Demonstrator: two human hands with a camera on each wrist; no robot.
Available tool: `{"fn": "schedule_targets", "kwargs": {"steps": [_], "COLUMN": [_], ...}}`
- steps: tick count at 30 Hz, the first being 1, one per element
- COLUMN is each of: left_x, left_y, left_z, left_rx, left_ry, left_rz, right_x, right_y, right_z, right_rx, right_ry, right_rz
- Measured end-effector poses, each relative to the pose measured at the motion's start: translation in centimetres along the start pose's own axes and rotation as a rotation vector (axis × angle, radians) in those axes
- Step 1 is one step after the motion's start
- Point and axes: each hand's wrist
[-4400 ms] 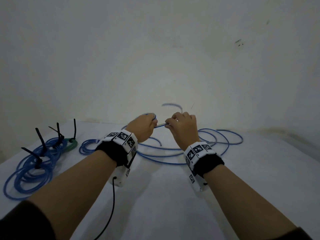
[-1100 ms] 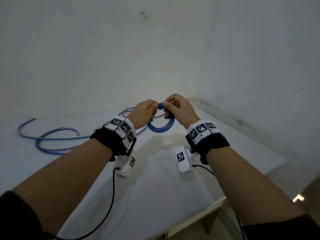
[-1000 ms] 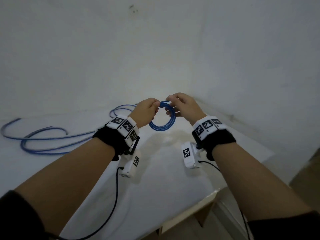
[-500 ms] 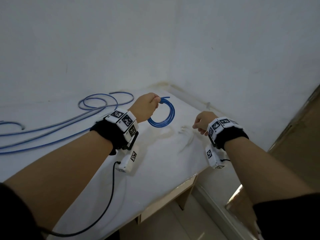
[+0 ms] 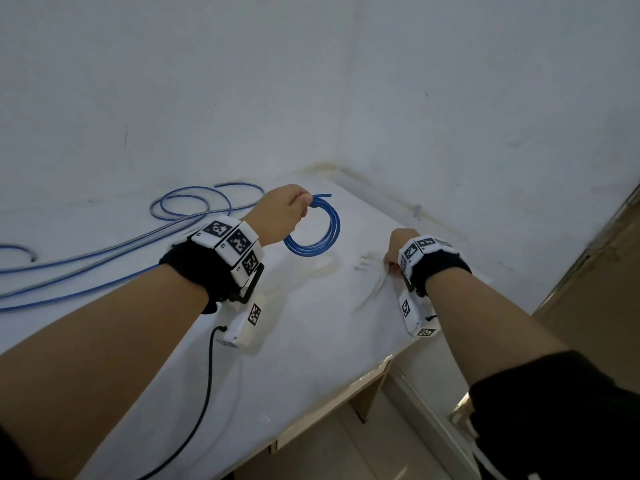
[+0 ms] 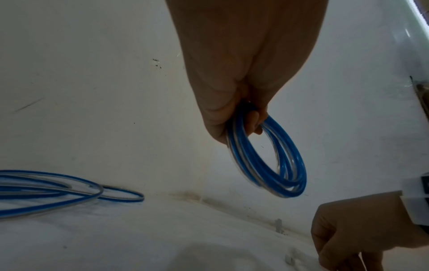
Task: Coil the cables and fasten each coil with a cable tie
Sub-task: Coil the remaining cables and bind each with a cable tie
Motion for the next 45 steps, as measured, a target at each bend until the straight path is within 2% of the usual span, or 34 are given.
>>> {"fn": "schedule_targets", "kwargs": {"steps": [2,4,7,12,16,19,25,31,35,42,45], "left_x": [0.0,0.0,0.1,0.3,0.1,-0.3,-1.5,-3.7,-5.3,-7.7,-8.5], "left_y": [0.1,0.2,0.4,1.2,3.0,5.1,10.8,16.9,20.5,25.4,26.9], "left_z": [-0.1,-0.2,-0.4,-0.7,-1.0,-1.7,-4.3,-7.0,-8.5,-11.3,-12.1], "left_rx": [0.000,0.001,0.019,0.052,0.031,0.030,-0.005,-0.021,-0.085,-0.091,-0.082], "left_ry": [0.004,0.005,-0.002,0.001,0.018,0.035,0.114,0.132,0.151,0.155,0.150], "left_rz": [0.001,-0.001,0.009,0.056,0.108,0.169,0.344,0.523,0.623,0.815,0.857], "right_x": [0.0,-0.2,-0.3,-1.4,-3.1,-4.0,-6.7,-9.0,-10.5,-12.1,-12.7], "right_y": [0.1,0.5,1.3,4.2,6.3,7.1,8.7,9.4,9.9,9.7,9.5], "right_z": [0.0,0.0,-0.2,-1.9,-5.7,-9.3,-17.1,-24.5,-28.9,-35.3,-37.5], "right_rx": [0.016,0.079,0.255,0.769,1.171,1.377,1.703,1.768,1.765,1.766,1.704], "right_ry": [-0.005,-0.033,-0.095,-0.165,-0.119,0.007,0.225,0.350,0.460,0.597,0.679], "right_rz": [0.021,0.106,0.154,0.228,0.320,0.275,0.030,-0.017,-0.107,-0.197,-0.247]}}
Point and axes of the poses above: each hand's wrist, its own x-axis towards the middle knuckle, its own y-axis out of the back of the hand, z = x × y, and after that the axes turned 13 degrees about z, right-handed
